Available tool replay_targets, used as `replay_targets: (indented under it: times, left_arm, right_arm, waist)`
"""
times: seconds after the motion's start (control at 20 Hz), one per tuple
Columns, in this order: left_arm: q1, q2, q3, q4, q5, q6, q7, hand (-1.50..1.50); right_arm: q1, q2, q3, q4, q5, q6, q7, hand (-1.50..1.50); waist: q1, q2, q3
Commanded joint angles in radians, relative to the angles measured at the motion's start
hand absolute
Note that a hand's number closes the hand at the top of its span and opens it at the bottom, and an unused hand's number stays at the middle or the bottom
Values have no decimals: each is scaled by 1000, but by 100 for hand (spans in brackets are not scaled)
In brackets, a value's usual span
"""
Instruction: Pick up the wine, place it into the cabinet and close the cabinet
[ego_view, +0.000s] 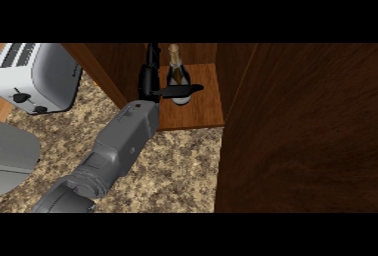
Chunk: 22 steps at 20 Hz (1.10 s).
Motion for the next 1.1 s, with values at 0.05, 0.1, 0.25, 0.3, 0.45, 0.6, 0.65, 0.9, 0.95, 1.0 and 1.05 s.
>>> replay_targets:
  times: [0.05, 0.1, 0.25, 0.3, 0.45, 0.6, 0.65, 0.9, 0.95, 1.0, 1.05]
  left_arm:
    - [70, 1, 13, 7, 16, -31, -56, -150]
    - [68, 1, 15, 8, 23, -55, -48, -150]
    - [70, 1, 29, -7, 44, -93, -50, -150]
    - [75, 1, 13, -9, 74, -94, -71, -150]
    - [76, 1, 12, -6, 81, -123, -61, -150]
    - [63, 1, -10, -19, 128, -113, -30, -150]
    - [61, 1, -52, -26, 145, -103, -19, -150]
    - [133, 1, -115, -74, 213, -117, -31, -150]
    - [172, 1, -147, -94, 217, -119, -48, -150]
    - [163, 1, -158, -122, 229, -105, -18, -150]
    - [188, 1, -210, -147, 250, -101, -7, -150]
  right_arm:
    - [13, 2, 16, -7, 3, 0, 0, -150]
    - [-13, 2, 23, -20, 2, -7, 22, -150]
    - [35, -9, 22, -75, 5, 3, 23, -150]
    - [-17, 2, 35, -22, 9, -18, 19, -150]
    - [43, 2, 27, -4, 4, 1, -43, -150]
    - [-5, -8, -35, 9, -43, 3, -13, -150]
    - [-36, -8, -47, -2, -49, -11, 14, -150]
    - [6, -6, 12, -64, -40, -18, 50, -150]
    - [-42, 2, 18, -3, 8, -35, 43, -150]
    - [-4, -18, -10, -58, -23, -28, 69, -150]
    - [-14, -18, -17, -13, -23, -10, 20, -150]
  waist:
    - [9, -1, -2]
    - [8, -1, -2]
    - [12, -5, -2]
    - [2, -8, -2]
    - [9, -7, -1]
    - [15, -14, -1]
    - [9, -20, -1]
    - [-4, -24, -1]
    - [12, -25, -1]
    - [21, -26, 0]
    - [12, -25, 0]
